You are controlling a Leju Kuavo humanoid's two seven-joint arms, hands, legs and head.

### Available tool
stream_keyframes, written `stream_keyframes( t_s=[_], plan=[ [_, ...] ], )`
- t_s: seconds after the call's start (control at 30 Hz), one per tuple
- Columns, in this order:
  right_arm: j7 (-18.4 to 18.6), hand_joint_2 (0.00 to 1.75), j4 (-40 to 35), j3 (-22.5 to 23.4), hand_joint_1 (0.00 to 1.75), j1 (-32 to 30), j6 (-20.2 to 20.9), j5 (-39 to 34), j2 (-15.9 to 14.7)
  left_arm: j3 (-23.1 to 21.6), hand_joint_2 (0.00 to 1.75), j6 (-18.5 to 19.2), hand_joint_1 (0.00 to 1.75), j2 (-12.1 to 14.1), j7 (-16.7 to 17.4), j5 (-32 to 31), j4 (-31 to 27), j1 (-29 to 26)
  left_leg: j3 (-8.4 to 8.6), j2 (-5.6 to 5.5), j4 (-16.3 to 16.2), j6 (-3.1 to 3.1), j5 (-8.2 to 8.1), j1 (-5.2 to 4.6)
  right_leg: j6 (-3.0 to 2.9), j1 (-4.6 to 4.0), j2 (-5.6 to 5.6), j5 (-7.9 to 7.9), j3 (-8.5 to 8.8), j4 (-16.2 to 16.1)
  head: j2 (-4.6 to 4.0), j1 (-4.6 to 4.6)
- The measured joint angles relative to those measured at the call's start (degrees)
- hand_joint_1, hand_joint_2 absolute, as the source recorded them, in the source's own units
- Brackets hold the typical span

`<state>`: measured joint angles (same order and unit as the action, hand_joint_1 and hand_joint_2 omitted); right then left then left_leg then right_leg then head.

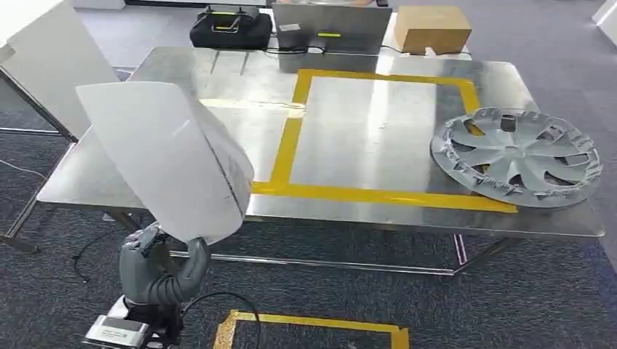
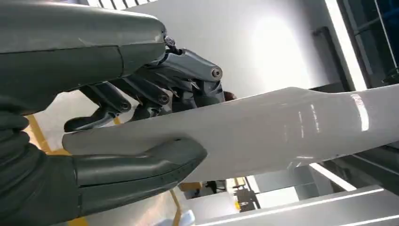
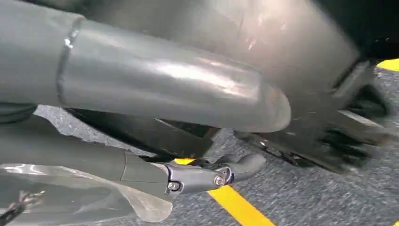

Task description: Take the parts from the cabinet and place them on the table.

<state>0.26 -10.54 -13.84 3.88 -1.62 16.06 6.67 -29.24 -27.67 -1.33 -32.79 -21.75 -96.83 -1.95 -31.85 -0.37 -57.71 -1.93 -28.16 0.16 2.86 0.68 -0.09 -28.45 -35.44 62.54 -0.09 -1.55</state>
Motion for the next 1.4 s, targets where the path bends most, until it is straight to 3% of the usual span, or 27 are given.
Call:
stream_keyframes(
  t_s=[0.03, 0.07, 0.17, 0.23, 0.27, 0.33, 0.37, 0.4, 0.43, 0.5, 0.53, 0.6, 0.67, 0.73, 0.77, 0.83, 0.87, 0.9, 0.93, 0.97, 1.03, 1.1, 1.2, 1.27, 1.3, 1.37, 1.4],
  plan=[
    [0.00, 0.00, 0.00, 0.00, 0.00, 0.04, 0.00, 0.00, 0.02, 0.00, 1.75, 0.00, 1.75, 0.00, 0.00, -0.02, 0.00, 0.00, 0.11, -0.01, -0.08, 0.29, -0.28, 0.00, -0.19, -0.05, 0.04, 0.31, 1.88, -3.90, 0.00, 0.00],
    [0.00, 0.00, 0.00, 0.00, 0.00, 0.11, 0.07, 0.00, 0.02, 0.02, 1.75, -0.02, 1.75, 0.00, 0.00, -0.02, -0.02, 0.06, -0.21, -0.06, -0.59, 0.59, -0.48, -0.46, -0.39, -0.19, 0.11, -0.10, 2.98, -5.07, 0.00, 0.02],
    [0.02, 0.00, 0.00, 0.02, 0.00, -0.12, 0.09, 0.00, 0.00, 0.00, 1.75, 0.00, 1.75, 0.00, -0.02, -0.02, -0.02, 0.01, -0.21, -0.03, -0.29, 1.18, -0.28, -0.28, -1.20, -0.42, 0.21, -0.21, 2.58, -4.56, 0.00, 0.07],
    [-0.02, 0.00, -0.02, 0.02, 0.00, -0.06, 0.18, 0.07, 0.02, 0.00, 1.75, -0.02, 1.75, 0.00, -0.02, -0.02, -0.07, 0.07, -0.30, 0.04, -1.40, 1.92, -1.51, -0.27, -1.95, 0.13, 0.10, -0.01, 3.35, -5.30, 0.00, 0.15],
    [-0.02, 0.00, -0.02, 0.02, 0.00, 0.05, 0.18, 0.04, 0.02, 0.00, 1.75, -0.04, 1.75, 0.02, -0.04, -0.02, -0.07, 0.20, -1.58, 0.06, -4.33, 2.23, -3.12, -0.21, -2.29, 0.17, 0.02, -0.19, 3.54, -5.31, 0.00, 0.72],
    [0.00, 0.00, -0.02, 0.02, 0.00, 0.08, 0.22, 0.04, 0.02, -0.04, 1.75, -0.04, 1.75, 0.07, -0.07, -0.02, -0.02, 0.02, -6.33, 0.07, -13.88, 2.74, -7.06, 0.16, -2.66, 0.13, -0.09, -0.47, 3.80, -5.30, 0.00, 0.61],
    [0.00, 0.00, -0.02, 0.04, 0.00, 0.04, 0.22, 0.04, 0.02, -0.02, 1.75, -0.04, 1.75, 0.11, -0.07, -0.02, -0.02, -0.08, -8.32, 0.07, -17.42, 2.85, -8.02, 0.20, -2.73, 0.11, -0.10, -0.55, 3.87, -5.28, 0.00, 0.68],
    [0.00, 0.00, -0.02, 0.07, 0.00, -0.02, 0.22, 0.04, 0.00, -0.02, 1.75, -0.04, 1.75, 0.15, -0.07, -0.02, -0.02, -0.10, -9.19, 0.07, -18.51, 2.85, -7.64, 0.24, -2.72, 0.11, -0.09, -0.64, 3.99, -5.27, 0.00, 0.66],
    [0.00, 0.00, -0.02, 0.09, 0.00, -0.05, 0.22, 0.04, 0.00, -0.02, 1.75, -0.04, 1.75, 0.20, -0.07, -0.02, 0.00, -0.09, -8.69, 0.07, -16.84, 2.81, -5.61, 0.28, -2.70, 0.11, -0.01, -0.81, 4.21, -5.27, 0.00, 0.66],
    [0.00, 0.00, -0.02, 0.11, 0.00, -0.01, 0.24, 0.04, 0.00, -0.02, 1.75, -0.04, 1.75, 0.20, -0.07, -0.02, 0.00, -0.05, -4.61, 0.08, -7.37, 2.36, 0.37, 0.27, -2.47, 0.12, 0.16, -1.22, 4.98, -5.27, 0.00, 0.66],
    [0.00, 0.00, -0.02, 0.13, 0.00, -0.01, 0.24, 0.04, 0.00, -0.02, 1.75, -0.04, 1.75, 0.20, -0.07, -0.02, 0.00, -0.01, -2.66, 0.11, -2.76, 2.03, 2.28, 0.24, -2.27, 0.11, 0.17, -1.48, 5.26, -5.27, 0.00, 0.70],
    [-0.02, 0.00, -0.02, 0.20, 0.00, 0.11, 0.29, 0.04, 0.00, -0.04, 1.75, -0.04, 1.75, 0.22, -0.13, -0.04, 0.00, 0.23, -1.78, 0.15, -0.97, 1.68, 0.84, -0.08, -1.65, -0.24, 0.13, -1.72, 4.84, -5.05, 0.00, 0.66],
    [-0.02, 0.00, -0.02, 0.22, 0.00, 0.10, 0.44, 0.07, 0.00, 0.00, 1.75, -0.07, 1.75, 0.24, -0.15, -0.04, 0.00, 0.11, -2.10, -0.01, -1.20, 1.28, 0.69, -0.33, -0.98, -0.05, -0.07, -1.68, 4.93, -5.46, 0.00, 0.61],
    [-0.02, 0.00, -0.04, 0.28, 0.00, 0.15, 0.44, 0.11, 0.00, -0.02, 1.75, -0.07, 1.75, 0.15, -0.15, -0.04, 0.00, 0.18, -1.37, 0.06, -0.11, 0.54, 1.05, 0.22, -0.25, 0.02, -0.08, -2.46, 4.70, -5.07, 0.00, 0.49],
    [-0.09, 0.00, -0.04, 0.33, 0.00, 0.20, 0.44, 0.09, 0.00, -0.07, 1.75, -0.07, 1.75, 0.09, -0.17, -0.07, -0.02, 0.26, -1.23, 0.09, -0.01, 0.37, 0.99, 0.20, -0.20, -0.10, 0.00, -3.72, 3.69, -2.96, 0.00, 0.35],
    [-0.09, 0.00, -0.04, 0.42, 0.00, 0.23, 0.48, 0.09, 0.00, -0.07, 1.75, -0.07, 1.75, 0.02, -0.18, -0.04, 0.00, 0.26, -1.20, 0.20, -0.06, 0.03, 0.80, 0.11, -0.02, -0.08, 0.03, -7.78, -1.54, 6.82, 0.00, 0.11],
    [-0.09, 0.00, -0.04, 0.46, 0.00, 0.12, 0.50, 0.11, 0.00, -0.09, 1.75, -0.07, 1.75, 0.04, -0.17, -0.07, 0.04, 0.26, -1.19, 0.20, -0.09, -0.16, 0.68, 0.06, 0.06, -0.08, 0.03, -8.78, -3.91, 10.75, 0.00, 0.11],
    [-0.09, 0.00, -0.04, 0.48, 0.00, -0.02, 0.50, 0.11, 0.00, -0.13, 1.75, -0.07, 1.75, 0.02, -0.17, -0.04, 0.07, 0.26, -1.13, 0.18, -0.14, -0.25, 0.57, 0.05, 0.08, -0.08, 0.03, -8.58, -5.47, 12.75, 0.00, 0.07],
    [-0.09, 0.00, -0.04, 0.50, 0.00, -0.08, 0.50, 0.11, 0.00, -0.18, 1.75, -0.07, 1.75, 0.02, -0.17, -0.07, 0.07, 0.24, -0.94, 0.10, -0.16, -0.24, 0.43, 0.06, 0.07, -0.07, 0.02, -6.96, -5.51, 11.85, 0.00, 0.09],
    [-0.09, 0.00, -0.04, 0.50, 0.00, -0.04, 0.55, 0.11, 0.00, -0.20, 1.75, -0.04, 1.75, 0.04, -0.17, -0.04, 0.09, 0.23, -0.67, 0.02, -0.16, -0.21, 0.22, 0.06, 0.05, -0.03, 0.01, -4.38, -4.42, 8.66, 0.00, 0.04],
    [-0.09, 0.00, -0.04, 0.52, 0.00, 0.09, 0.55, 0.11, 0.00, -0.26, 1.75, -0.04, 1.75, 0.02, -0.17, -0.07, 0.09, 0.27, 0.05, -0.03, -0.33, 0.13, -0.40, 0.08, -0.14, 0.04, -0.02, 1.53, 0.04, -1.76, 0.00, 0.07],
    [-0.09, 0.00, -0.04, 0.52, 0.00, 0.22, 0.57, 0.11, 0.00, -0.28, 1.75, -0.04, 1.75, 0.02, -0.17, -0.04, 0.09, 0.32, -0.17, -0.10, -0.85, 0.73, -0.89, -0.37, -0.71, -0.11, 0.07, 0.22, 1.91, -4.47, 0.00, 0.13],
    [-0.09, 0.00, -0.04, 0.57, 0.00, -0.03, 0.57, 0.13, 0.00, -0.31, 1.75, -0.04, 1.75, 0.02, -0.18, -0.04, 0.09, 0.31, 0.07, -0.03, -0.55, 1.41, -0.97, -0.30, -1.45, -0.24, 0.21, 0.05, 1.79, -4.22, 0.00, 0.22],
    [-0.11, 0.00, -0.04, 0.57, 0.00, 0.07, 0.61, 0.13, 0.00, -0.31, 1.75, 0.00, 1.75, 0.04, -0.17, -0.04, 0.09, 0.48, -0.55, 0.05, -2.64, 2.14, -2.59, -0.21, -2.10, 0.19, 0.12, 0.02, 2.44, -4.61, 0.00, 0.61],
    [-0.09, 0.00, -0.04, 0.59, 0.00, 0.14, 0.64, 0.13, 0.02, -0.31, 1.75, 0.02, 1.75, 0.07, -0.18, -0.04, 0.09, 0.55, -2.04, 0.07, -5.91, 2.38, -4.29, -0.10, -2.40, 0.20, 0.06, -0.17, 2.62, -4.60, 0.00, 0.74],
    [-0.09, 0.00, -0.04, 0.59, 0.00, 0.14, 0.83, 0.17, 0.00, -0.31, 1.75, 0.04, 1.75, 0.11, -0.17, -0.02, 0.11, 0.45, -6.84, 0.08, -15.44, 2.72, -8.04, 0.10, -2.77, 0.13, -0.05, -0.48, 2.99, -4.59, 0.00, 0.68],
    [-0.02, 0.00, -0.04, 0.61, 0.00, 0.08, 0.83, 0.18, 0.00, -0.31, 1.75, 0.04, 1.75, 0.18, -0.17, -0.02, 0.13, 0.43, -8.49, 0.08, -18.19, 2.77, -8.36, 0.14, -2.79, 0.11, -0.05, -0.64, 3.18, -4.59, 0.00, 0.72]
  ],
)
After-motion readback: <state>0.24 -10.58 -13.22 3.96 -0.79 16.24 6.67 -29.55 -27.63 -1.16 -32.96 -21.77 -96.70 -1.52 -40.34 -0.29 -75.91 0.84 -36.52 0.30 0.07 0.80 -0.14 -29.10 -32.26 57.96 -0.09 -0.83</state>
